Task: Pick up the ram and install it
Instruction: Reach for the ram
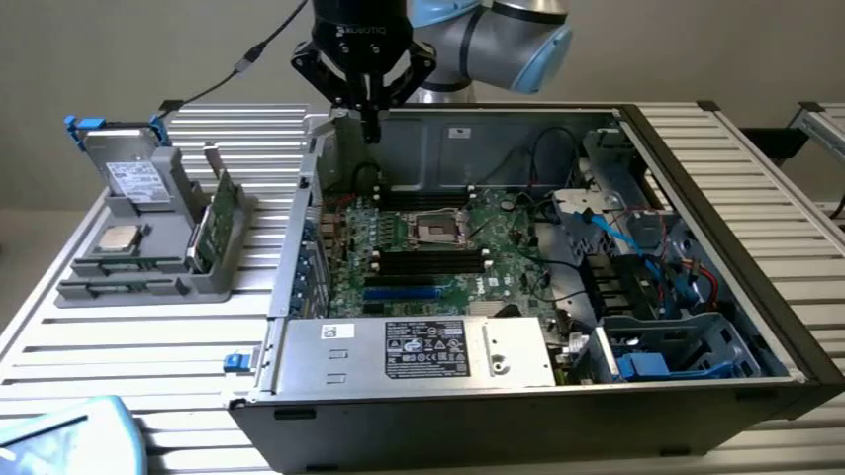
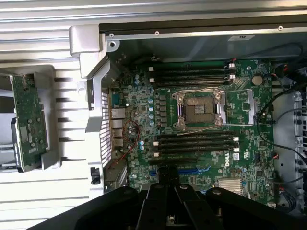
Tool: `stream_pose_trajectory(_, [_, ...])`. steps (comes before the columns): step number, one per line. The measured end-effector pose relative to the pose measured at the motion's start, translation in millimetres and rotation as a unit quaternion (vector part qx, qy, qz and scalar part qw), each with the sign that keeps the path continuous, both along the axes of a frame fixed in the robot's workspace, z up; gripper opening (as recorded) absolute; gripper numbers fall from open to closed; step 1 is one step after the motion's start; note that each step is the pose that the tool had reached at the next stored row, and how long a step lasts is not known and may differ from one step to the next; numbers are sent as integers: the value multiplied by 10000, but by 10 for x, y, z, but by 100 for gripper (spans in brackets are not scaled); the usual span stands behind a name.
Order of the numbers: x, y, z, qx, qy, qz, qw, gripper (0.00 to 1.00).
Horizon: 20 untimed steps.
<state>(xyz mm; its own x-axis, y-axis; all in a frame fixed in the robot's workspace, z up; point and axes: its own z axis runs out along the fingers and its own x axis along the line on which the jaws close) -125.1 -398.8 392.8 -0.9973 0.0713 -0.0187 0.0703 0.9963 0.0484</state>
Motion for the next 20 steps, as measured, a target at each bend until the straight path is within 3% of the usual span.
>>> stream_pose_trajectory(6, [-273,1,-2,1,14,0,10000,11])
stream_pose_trajectory(20, [-909,1,-6,4,143,1,9999,11])
